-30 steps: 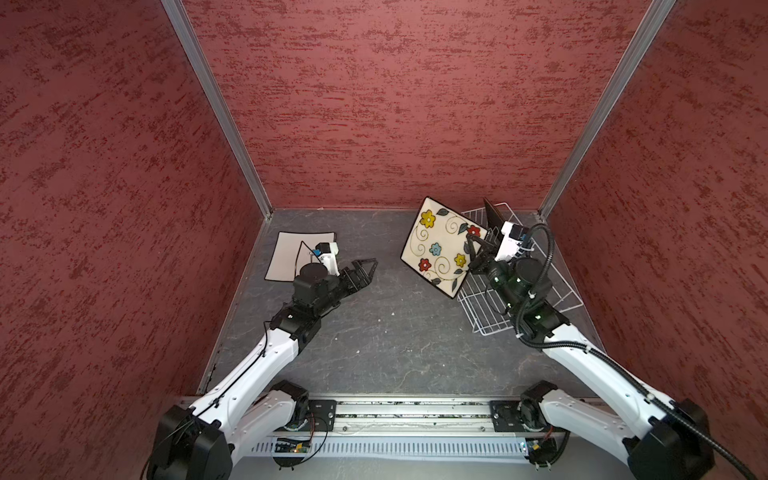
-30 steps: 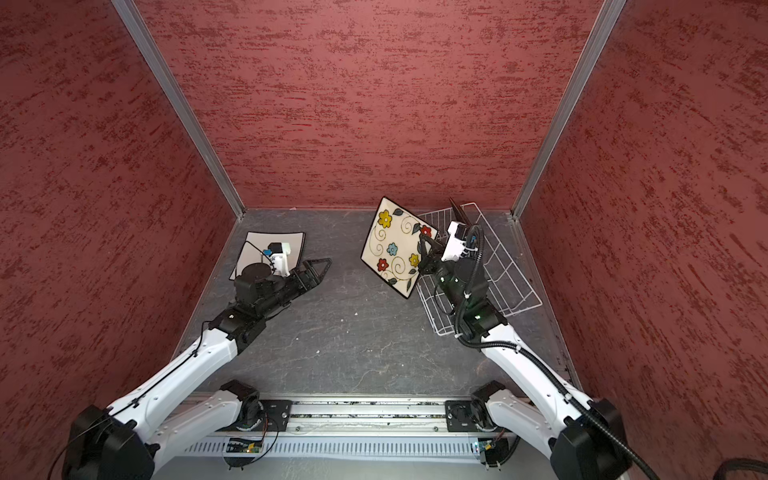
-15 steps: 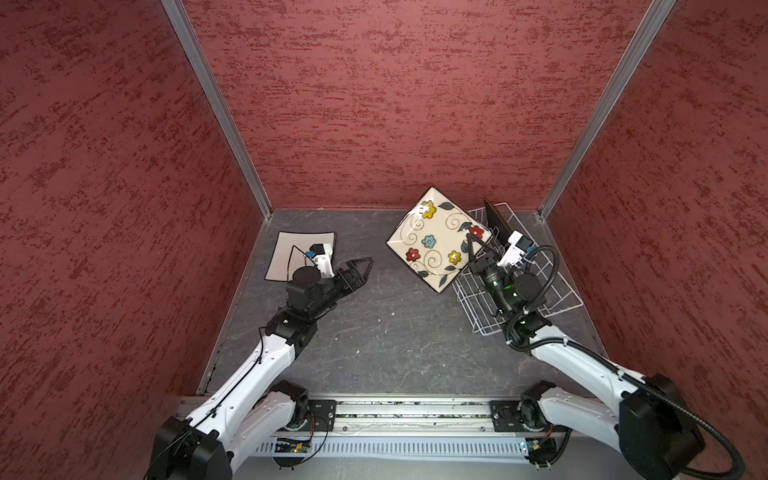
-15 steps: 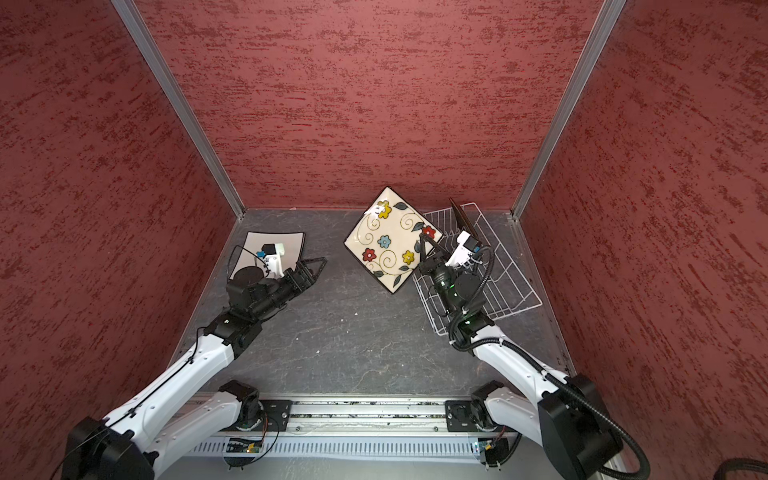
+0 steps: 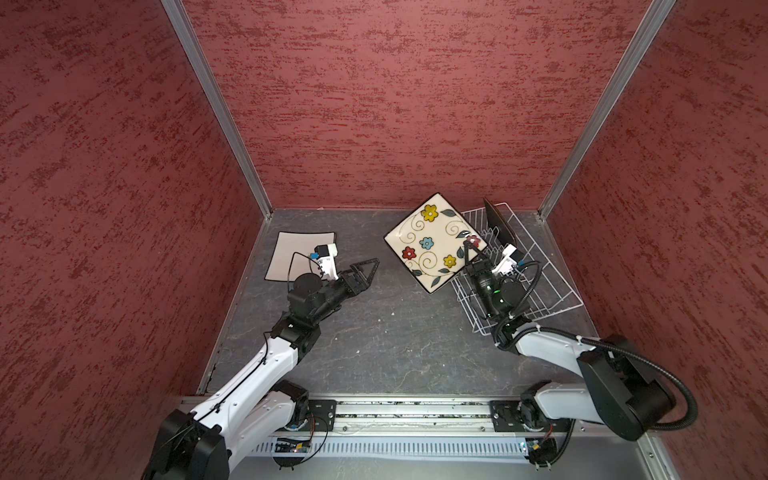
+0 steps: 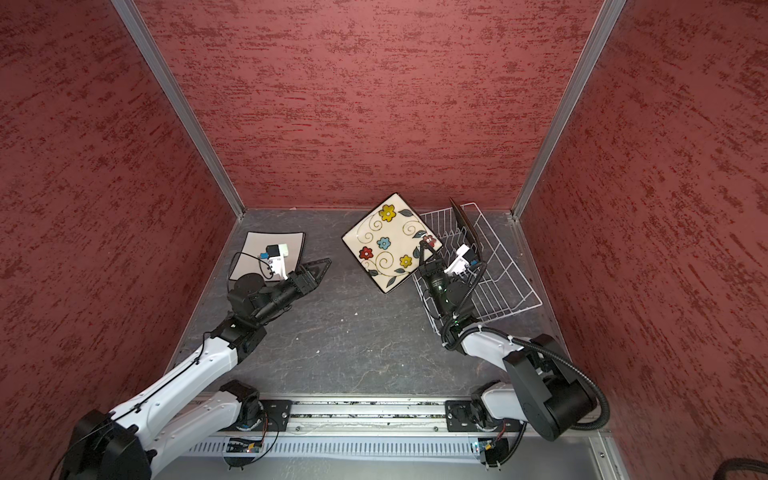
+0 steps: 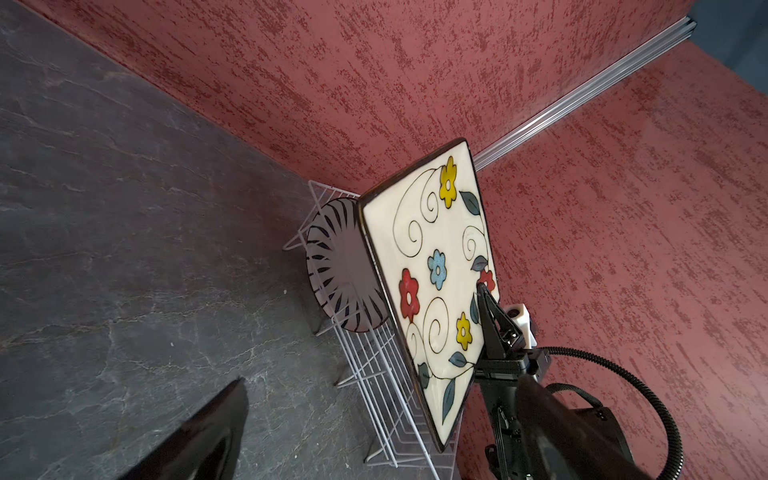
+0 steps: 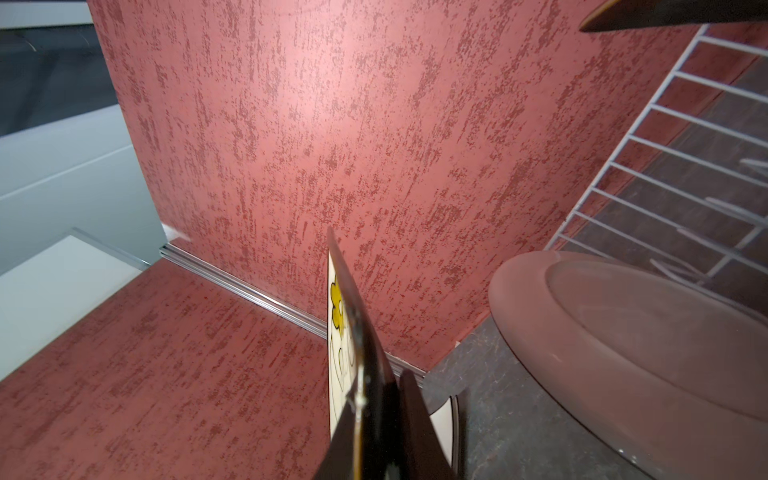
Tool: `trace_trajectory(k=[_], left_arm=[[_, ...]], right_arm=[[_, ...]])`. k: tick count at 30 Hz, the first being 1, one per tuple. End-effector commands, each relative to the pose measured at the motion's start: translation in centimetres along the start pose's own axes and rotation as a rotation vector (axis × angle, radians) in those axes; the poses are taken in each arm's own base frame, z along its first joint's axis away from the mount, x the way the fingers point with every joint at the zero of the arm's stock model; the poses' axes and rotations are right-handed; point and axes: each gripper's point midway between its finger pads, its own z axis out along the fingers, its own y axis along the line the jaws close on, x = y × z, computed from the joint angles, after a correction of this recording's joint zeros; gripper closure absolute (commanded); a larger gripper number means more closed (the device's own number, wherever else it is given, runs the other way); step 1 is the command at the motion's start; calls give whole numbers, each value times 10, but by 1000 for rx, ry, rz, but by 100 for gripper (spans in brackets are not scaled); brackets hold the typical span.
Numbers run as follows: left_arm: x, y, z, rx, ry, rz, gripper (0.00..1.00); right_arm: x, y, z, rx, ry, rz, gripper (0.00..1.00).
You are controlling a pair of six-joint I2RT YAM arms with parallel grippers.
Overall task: Unload the plates from the dish rack
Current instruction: 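Close the left gripper on the floral plate edge nearest it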
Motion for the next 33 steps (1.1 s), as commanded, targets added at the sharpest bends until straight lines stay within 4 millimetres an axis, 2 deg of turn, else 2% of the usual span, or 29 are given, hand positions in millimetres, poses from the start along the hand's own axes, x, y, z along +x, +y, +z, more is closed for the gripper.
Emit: trace_trajectory(k=[1,8,15,21,33], left_arm=[[-6,-14,0,79,-40,-14,0],[-5,-30,6,158,-72,18,0],[11,-41,13,201,-114,59,1],[1,-46,9,274,-204,27,1],[14,-68,33,345,-134,21,0]], right_arm=[[-42,91,-17,-368,-142,211,100],[-45,91,-22,-347,-152,194,100],[-49,91,-26,-335,-163,200,100],[-48,94,-27,-353,-155,220,100],[-47,90,-31,-368,-147,271,100]])
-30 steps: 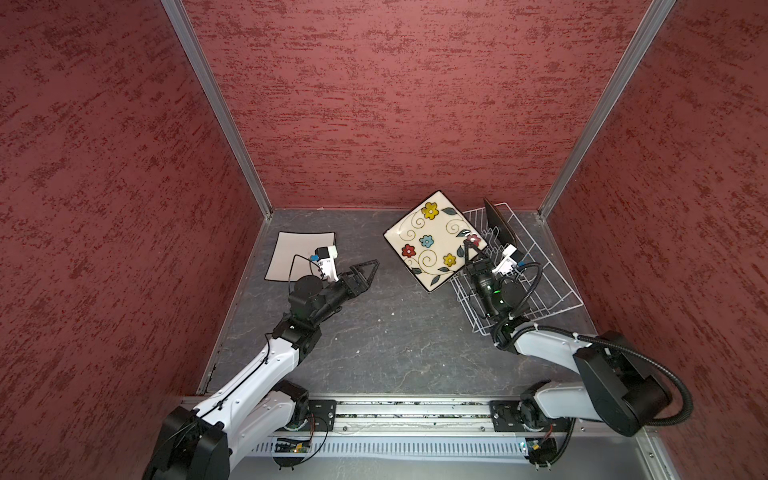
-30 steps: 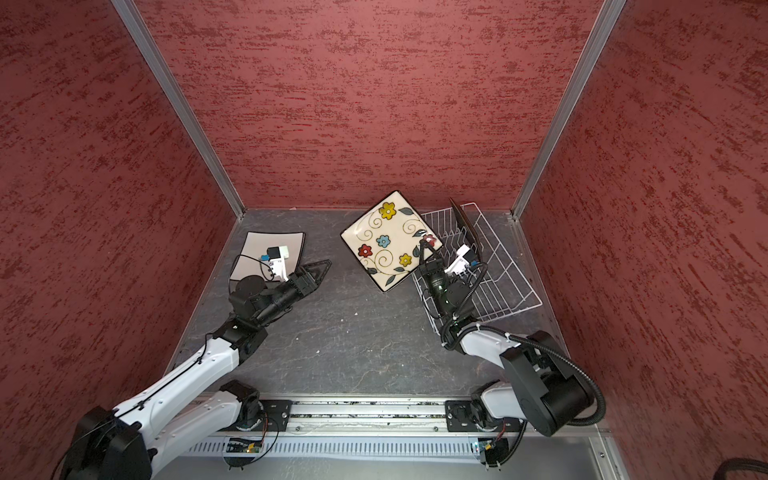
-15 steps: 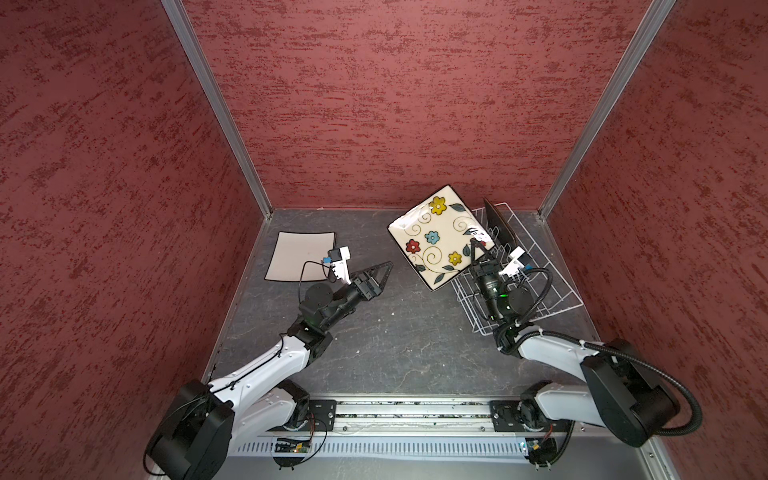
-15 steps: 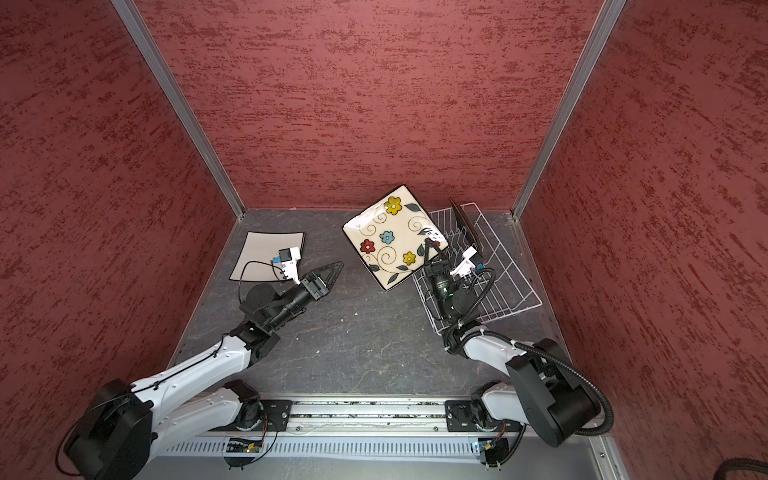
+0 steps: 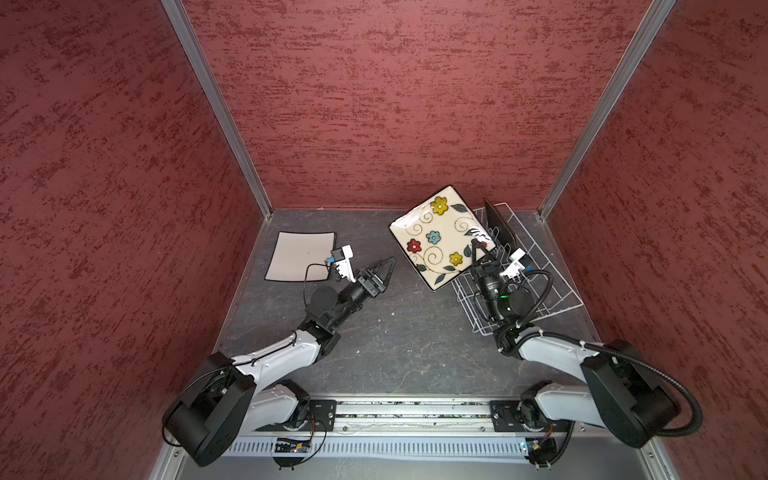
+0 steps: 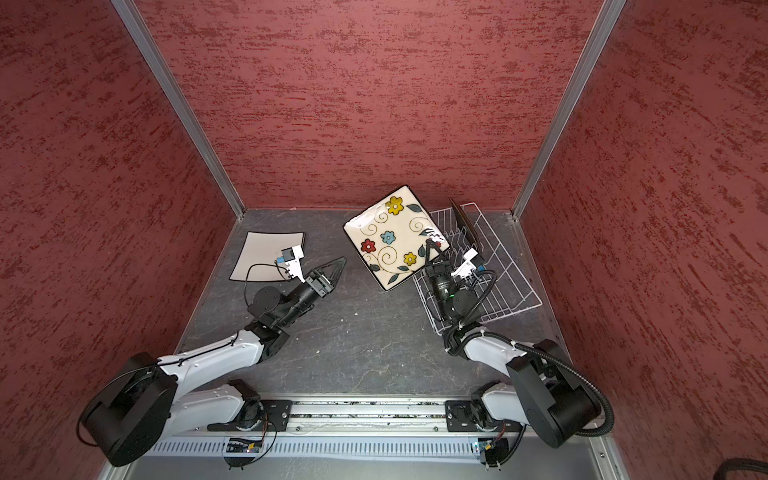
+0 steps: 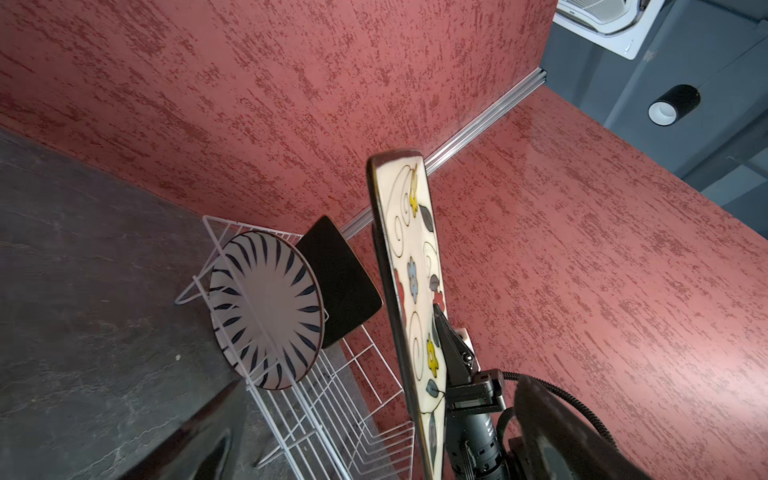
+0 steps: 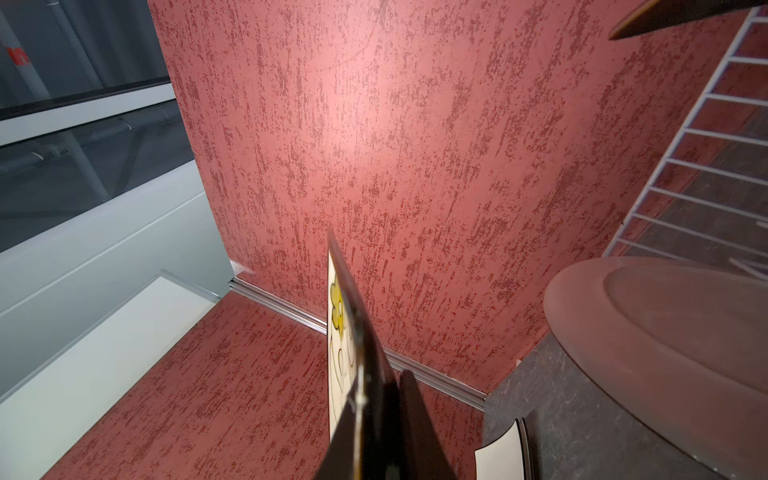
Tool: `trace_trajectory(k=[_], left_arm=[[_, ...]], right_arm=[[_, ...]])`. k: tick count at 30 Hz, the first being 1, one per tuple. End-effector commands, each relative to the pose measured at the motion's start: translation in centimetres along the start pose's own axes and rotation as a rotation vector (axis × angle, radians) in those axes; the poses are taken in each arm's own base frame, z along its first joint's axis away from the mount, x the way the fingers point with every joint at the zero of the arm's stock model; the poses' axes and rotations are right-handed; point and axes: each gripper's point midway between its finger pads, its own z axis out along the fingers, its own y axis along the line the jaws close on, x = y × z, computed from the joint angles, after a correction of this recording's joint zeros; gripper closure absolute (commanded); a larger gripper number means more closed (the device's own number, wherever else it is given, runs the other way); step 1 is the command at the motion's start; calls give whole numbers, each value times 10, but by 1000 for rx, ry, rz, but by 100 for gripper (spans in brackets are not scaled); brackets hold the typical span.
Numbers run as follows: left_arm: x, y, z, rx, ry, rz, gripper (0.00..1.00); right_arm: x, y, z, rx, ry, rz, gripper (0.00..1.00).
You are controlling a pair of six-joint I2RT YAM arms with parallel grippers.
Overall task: Unload the plates from the dish rack
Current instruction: 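Close the left gripper on the floral plate edge nearest it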
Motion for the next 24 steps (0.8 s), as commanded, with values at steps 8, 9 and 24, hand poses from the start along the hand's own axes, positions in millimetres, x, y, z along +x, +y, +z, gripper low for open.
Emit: trace_trajectory(k=[8,9,24], left_arm=[[-3,-19,27,126,-14,-44,0],[-3,-19,30,142,-13,-49,0],[26,-30,63,229,-6,-101,10]], right_arm=[[-22,78,-8,-291,-68,159,100],[-22,78,-9,-286,-68,155,100],[-33,84,-21,-282,-109,138,100]])
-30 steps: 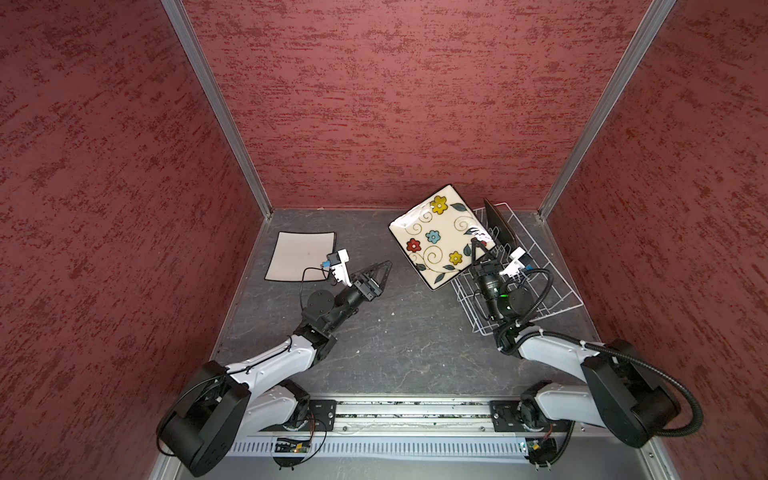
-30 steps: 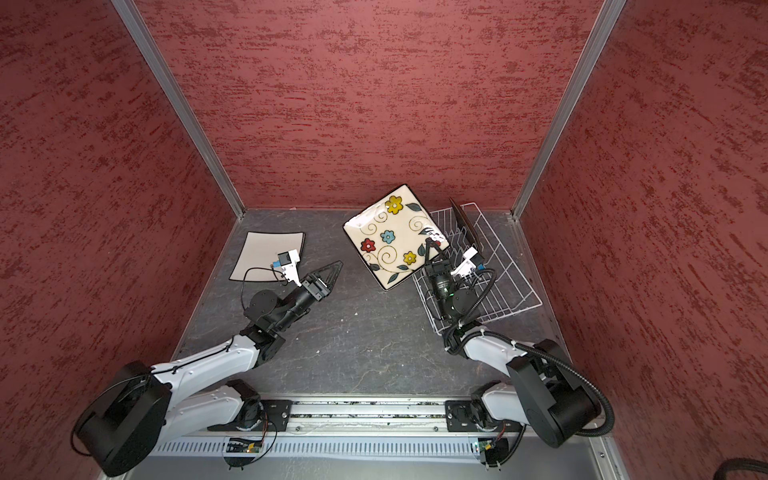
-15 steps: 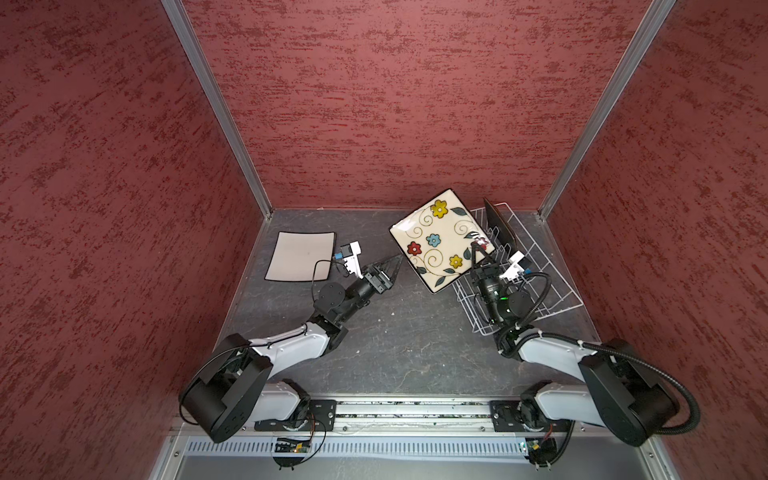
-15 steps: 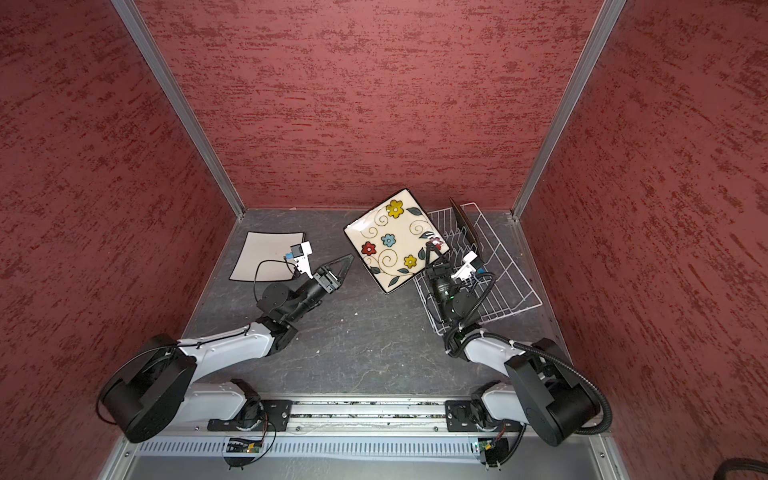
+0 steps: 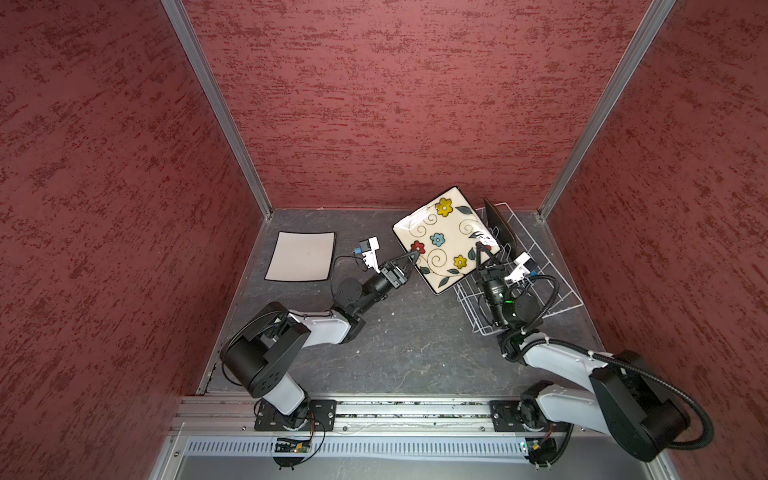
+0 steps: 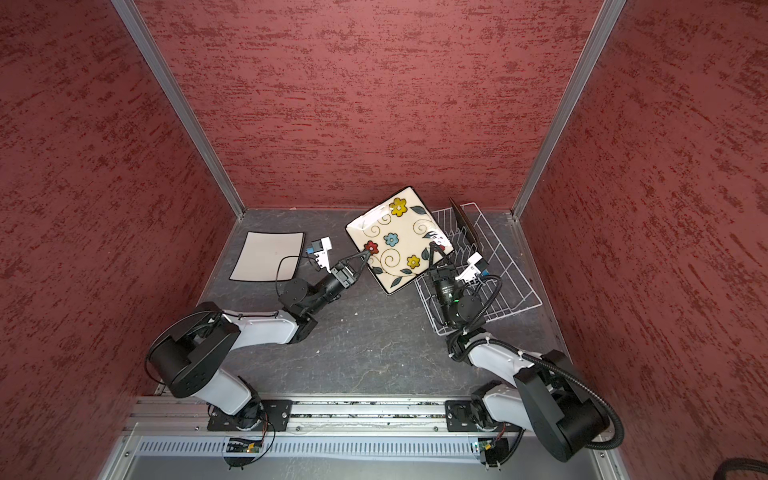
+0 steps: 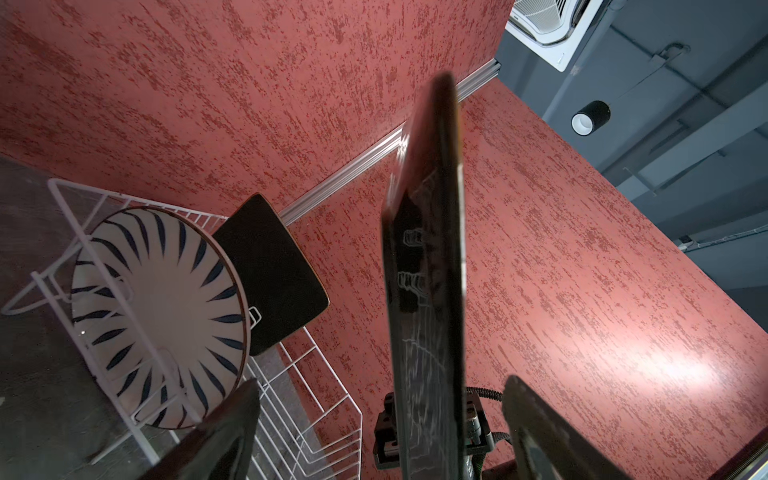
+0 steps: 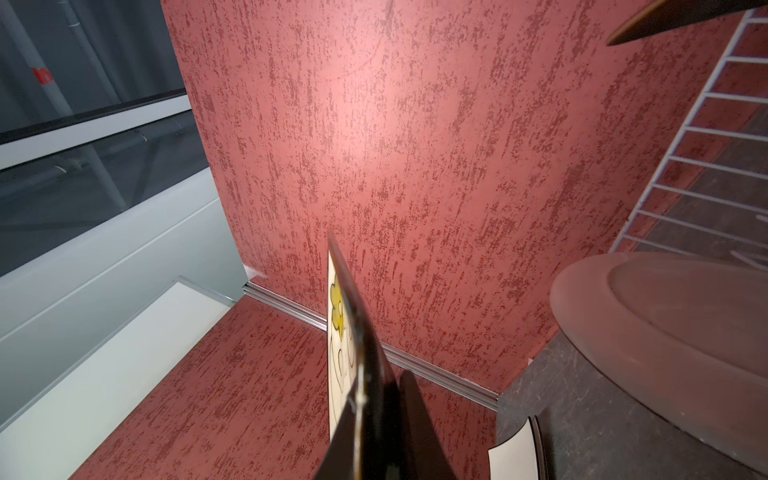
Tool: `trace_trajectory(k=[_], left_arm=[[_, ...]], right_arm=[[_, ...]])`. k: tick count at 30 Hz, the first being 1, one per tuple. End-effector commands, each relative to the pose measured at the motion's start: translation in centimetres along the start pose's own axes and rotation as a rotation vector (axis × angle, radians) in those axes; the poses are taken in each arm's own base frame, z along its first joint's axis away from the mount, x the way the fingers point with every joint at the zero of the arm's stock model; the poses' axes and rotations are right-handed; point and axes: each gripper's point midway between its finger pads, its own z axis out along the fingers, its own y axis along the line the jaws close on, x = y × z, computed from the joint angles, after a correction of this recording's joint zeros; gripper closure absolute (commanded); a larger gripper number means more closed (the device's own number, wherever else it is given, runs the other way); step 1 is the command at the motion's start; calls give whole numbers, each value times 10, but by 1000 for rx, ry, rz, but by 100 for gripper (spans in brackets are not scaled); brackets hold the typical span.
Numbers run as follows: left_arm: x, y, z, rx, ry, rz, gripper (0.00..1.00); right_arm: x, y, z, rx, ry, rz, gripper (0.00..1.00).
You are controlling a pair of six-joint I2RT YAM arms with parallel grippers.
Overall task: Unload the plates from the dish rack
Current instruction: 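Close the left gripper on the floral plate edge nearest it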
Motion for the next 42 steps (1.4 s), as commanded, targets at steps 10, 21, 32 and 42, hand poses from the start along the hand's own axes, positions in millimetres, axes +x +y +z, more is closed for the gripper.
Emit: trace_trajectory(k=[10,21,32,42], left_arm=[[-7,-16,16,61,-56,7,16],[0,-23,28,92,-38,-27,52],[2,-23,31,98,-25,-34,60],[-12,-25,25,100,-46,-24,79]], right_arm=[[-25,69,-11,-251,-90,123,100],[-27,69,-12,-250,-104,116,100],[-24,73,-5,-268,-94,117,100],[-18,66,0,-262,-70,136,100]])
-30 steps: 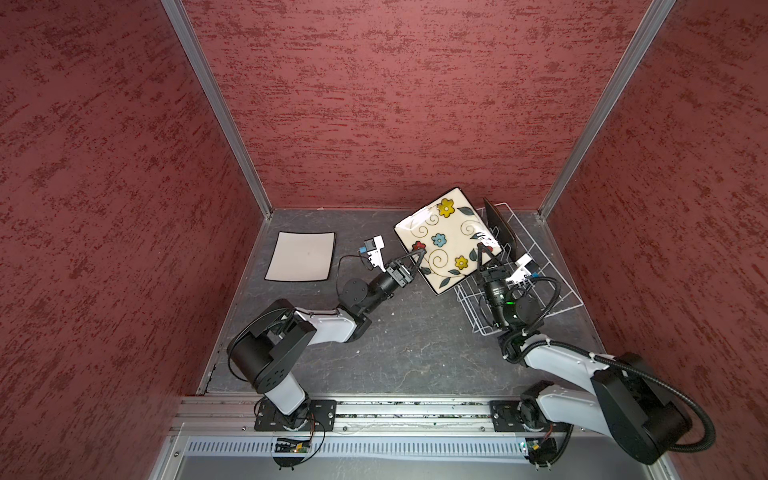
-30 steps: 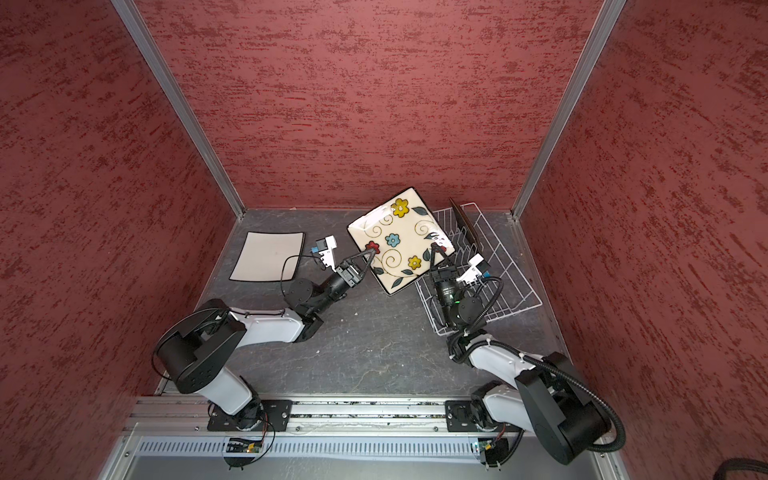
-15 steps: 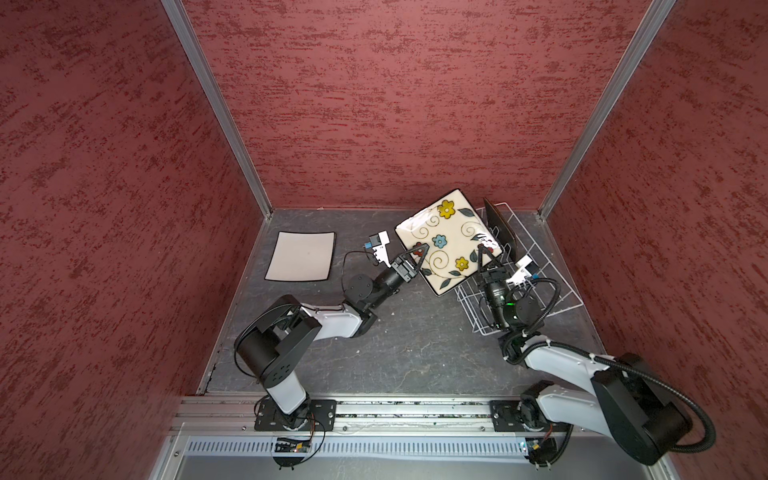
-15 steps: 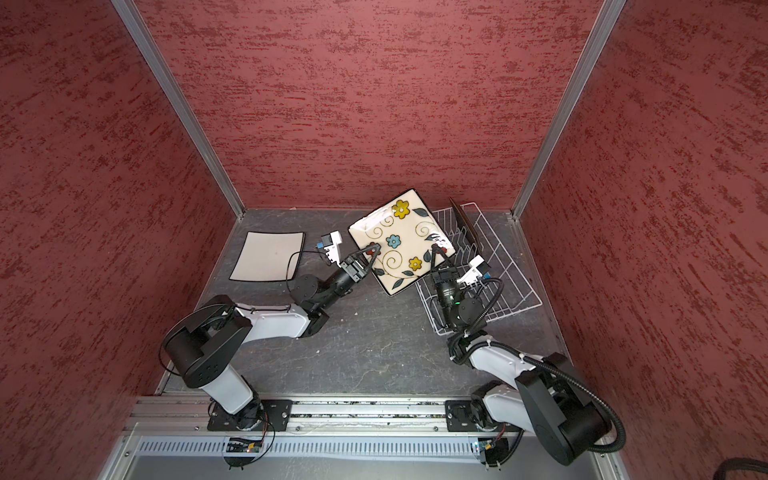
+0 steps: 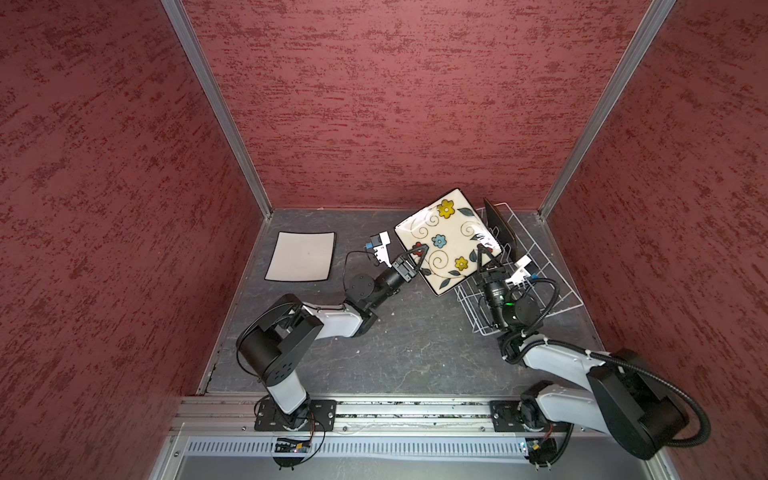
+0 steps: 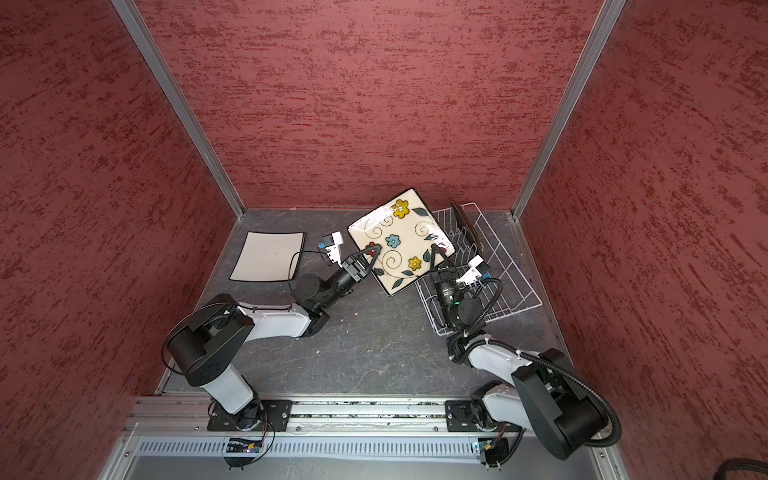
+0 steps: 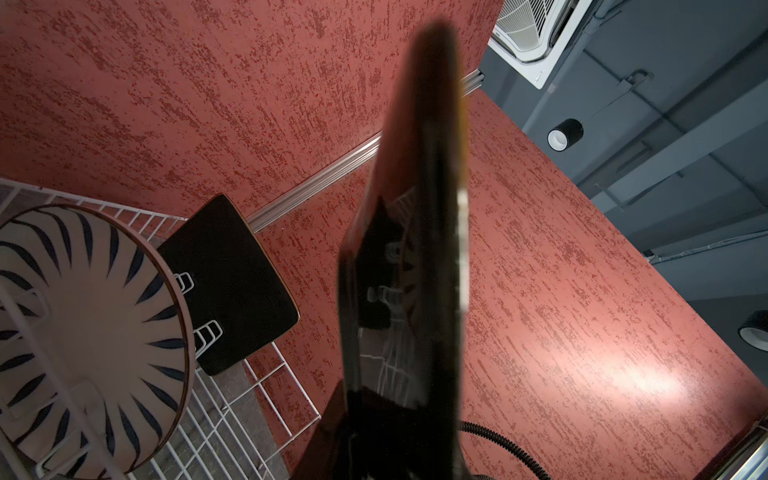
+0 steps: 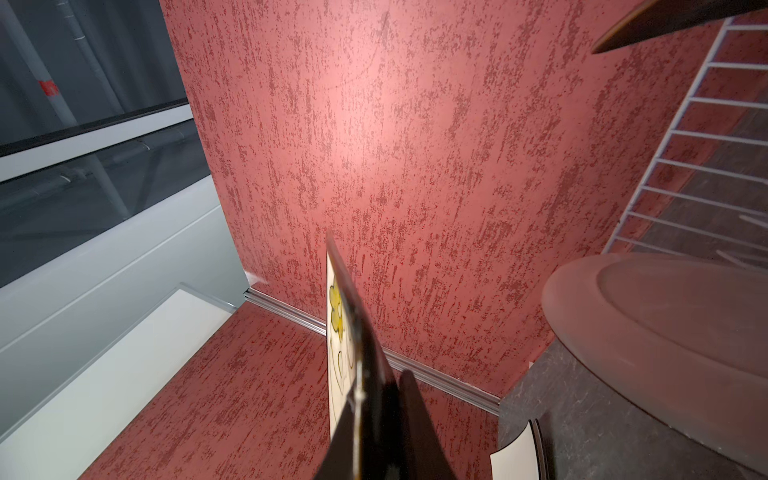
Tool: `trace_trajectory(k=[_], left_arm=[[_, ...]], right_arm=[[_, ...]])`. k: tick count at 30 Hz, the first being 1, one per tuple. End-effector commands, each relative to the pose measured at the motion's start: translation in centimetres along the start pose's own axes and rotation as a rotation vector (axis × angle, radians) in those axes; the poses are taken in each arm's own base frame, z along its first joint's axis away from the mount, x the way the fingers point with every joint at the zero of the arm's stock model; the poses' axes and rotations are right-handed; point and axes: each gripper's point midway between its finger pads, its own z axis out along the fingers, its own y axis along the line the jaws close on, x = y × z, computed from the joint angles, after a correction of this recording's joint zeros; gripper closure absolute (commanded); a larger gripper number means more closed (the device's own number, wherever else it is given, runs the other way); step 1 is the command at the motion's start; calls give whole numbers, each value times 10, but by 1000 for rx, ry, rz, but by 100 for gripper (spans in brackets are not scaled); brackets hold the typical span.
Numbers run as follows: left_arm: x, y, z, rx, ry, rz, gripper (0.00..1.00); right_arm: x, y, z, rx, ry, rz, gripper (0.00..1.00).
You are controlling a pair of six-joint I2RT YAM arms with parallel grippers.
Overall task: Unload the plates from the dish rack
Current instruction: 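Close the left gripper on the floral plate edge nearest it, then open the right gripper while the left gripper pulls the plate away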
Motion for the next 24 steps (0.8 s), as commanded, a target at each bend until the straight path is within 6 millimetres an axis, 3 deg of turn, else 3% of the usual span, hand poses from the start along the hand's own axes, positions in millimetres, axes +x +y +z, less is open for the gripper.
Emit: trace_trajectory(k=[1,8,12,18,20,24], left_arm=[[-12,-24,-1,82,-17,31,79],[-9,-24,1,86,-5,13,89],[-11,-28,0,93,-7,22,100],[-13,-38,1,120,-3,25,100],[-16,-41,1,127,-10,27,100],[-22,-48,2,145,-12,23,100]], right_arm=[[-15,74,4,-265,-50,134,100],[-9,72,10,-268,-23,142,100],[-8,67,10,-245,-19,150,100],[-5,61,12,-208,-9,138,99],[-4,60,12,-204,-6,136,83],[-5,55,9,-192,-9,134,60]])
